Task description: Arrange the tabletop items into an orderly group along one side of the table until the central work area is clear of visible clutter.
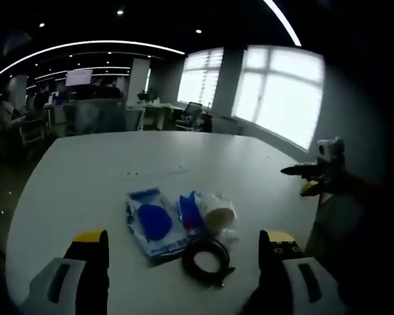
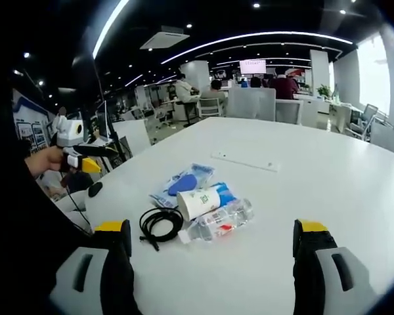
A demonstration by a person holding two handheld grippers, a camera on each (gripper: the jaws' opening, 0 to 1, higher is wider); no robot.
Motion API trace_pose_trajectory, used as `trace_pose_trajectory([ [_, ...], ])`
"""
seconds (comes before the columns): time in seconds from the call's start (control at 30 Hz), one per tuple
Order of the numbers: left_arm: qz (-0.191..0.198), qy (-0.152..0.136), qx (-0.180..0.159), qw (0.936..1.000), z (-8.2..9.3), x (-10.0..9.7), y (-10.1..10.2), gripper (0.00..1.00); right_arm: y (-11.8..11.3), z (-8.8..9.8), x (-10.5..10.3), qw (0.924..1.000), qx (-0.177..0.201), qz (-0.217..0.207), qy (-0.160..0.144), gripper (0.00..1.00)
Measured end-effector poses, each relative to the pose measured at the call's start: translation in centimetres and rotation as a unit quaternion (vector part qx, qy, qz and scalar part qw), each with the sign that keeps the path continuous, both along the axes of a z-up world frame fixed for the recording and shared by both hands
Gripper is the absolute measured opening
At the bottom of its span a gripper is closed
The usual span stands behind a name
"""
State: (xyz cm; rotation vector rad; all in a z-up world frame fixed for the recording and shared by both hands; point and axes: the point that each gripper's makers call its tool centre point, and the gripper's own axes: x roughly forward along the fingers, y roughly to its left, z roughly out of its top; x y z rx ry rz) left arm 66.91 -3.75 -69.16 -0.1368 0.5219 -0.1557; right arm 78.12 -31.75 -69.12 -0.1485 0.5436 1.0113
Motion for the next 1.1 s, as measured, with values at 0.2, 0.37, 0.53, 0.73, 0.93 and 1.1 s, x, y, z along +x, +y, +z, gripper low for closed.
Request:
trace_pose_trajectory([
  [0.2, 0.033, -0.002, -0.001, 0.9995, 0.2, 0.2, 0.7, 0.93, 0.8, 0.0, 0.4, 1.0, -0.003, 0.009, 0.0, 0.98],
  [0.37, 0.052, -0.01, -0.005, 0.9986, 0.4, 0.3, 1.3, 0.9, 1.5, 0.0, 0.9, 0.9999, -0.01, 0.0, -0.004, 0.98],
  [0.53, 0.07, -0.015, -0.008, 0.9974, 0.5, 0.4, 1.6, 0.89, 2.5, 0.4, 1.4, 1.0, -0.001, -0.003, -0.006, 0.98],
  [0.73, 0.067, -0.01, -0.01, 0.9976, 0.1, 0.5, 1.2, 0.89, 3.9, 0.5, 1.5, 0.9998, -0.002, 0.017, -0.004, 0.97],
  [0.93, 0.065, -0.008, -0.012, 0.9978, 0.0, 0.6, 1.0, 0.89, 4.8, 0.5, 1.5, 0.9995, -0.008, 0.032, -0.004, 0.97],
  [1.1, 0.071, -0.008, -0.01, 0.9974, 0.1, 0.8, 1.4, 0.89, 5.6, 0.6, 2.0, 0.999, -0.006, 0.044, -0.003, 0.97],
])
